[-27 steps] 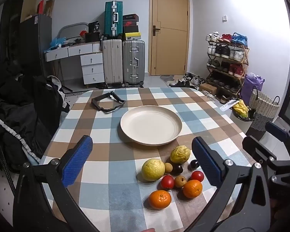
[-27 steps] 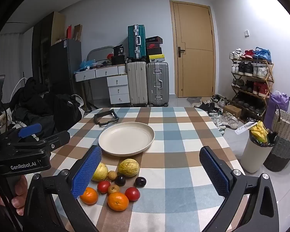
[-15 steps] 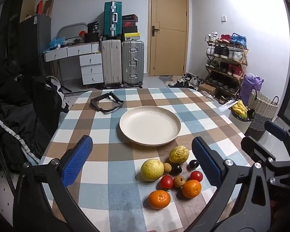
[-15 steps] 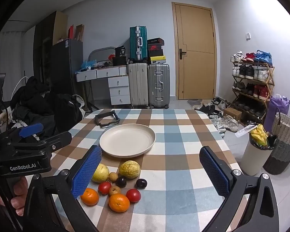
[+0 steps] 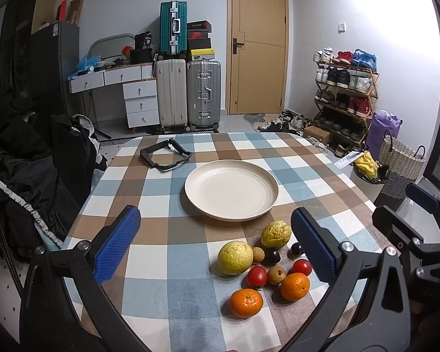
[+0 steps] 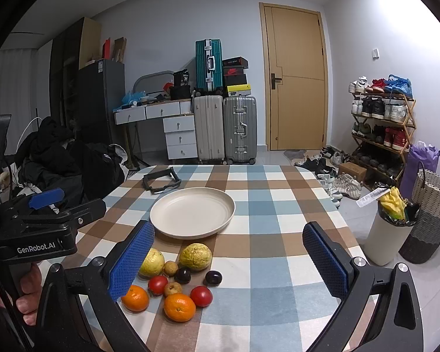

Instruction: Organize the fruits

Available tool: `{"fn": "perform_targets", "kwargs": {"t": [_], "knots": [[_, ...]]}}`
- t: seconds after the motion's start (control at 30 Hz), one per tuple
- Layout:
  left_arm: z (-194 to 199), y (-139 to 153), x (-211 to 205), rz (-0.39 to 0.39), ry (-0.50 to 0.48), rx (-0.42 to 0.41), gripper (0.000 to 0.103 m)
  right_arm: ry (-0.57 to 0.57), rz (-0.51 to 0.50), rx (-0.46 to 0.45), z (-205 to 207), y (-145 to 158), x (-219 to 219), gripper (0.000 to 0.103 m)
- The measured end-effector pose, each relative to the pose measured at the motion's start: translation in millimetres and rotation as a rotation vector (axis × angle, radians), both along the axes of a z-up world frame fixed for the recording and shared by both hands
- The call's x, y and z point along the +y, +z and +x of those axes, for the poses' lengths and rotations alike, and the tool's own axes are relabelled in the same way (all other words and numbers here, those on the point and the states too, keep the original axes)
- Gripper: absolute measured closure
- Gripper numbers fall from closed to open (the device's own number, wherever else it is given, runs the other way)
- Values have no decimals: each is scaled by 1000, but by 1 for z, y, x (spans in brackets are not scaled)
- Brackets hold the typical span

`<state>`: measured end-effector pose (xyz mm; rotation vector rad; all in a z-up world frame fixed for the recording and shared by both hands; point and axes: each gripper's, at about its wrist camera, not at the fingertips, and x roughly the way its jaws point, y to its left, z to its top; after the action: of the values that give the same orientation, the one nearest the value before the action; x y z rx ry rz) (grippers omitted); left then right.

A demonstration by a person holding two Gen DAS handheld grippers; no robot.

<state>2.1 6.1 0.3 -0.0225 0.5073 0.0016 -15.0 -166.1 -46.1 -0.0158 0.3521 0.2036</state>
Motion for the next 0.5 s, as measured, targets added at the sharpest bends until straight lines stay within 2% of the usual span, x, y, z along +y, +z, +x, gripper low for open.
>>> {"fn": "perform_targets", "kwargs": {"t": [0.5], "knots": [[0, 0, -3, 2, -2, -3, 1, -1, 0, 0, 0, -1, 0, 0]]}}
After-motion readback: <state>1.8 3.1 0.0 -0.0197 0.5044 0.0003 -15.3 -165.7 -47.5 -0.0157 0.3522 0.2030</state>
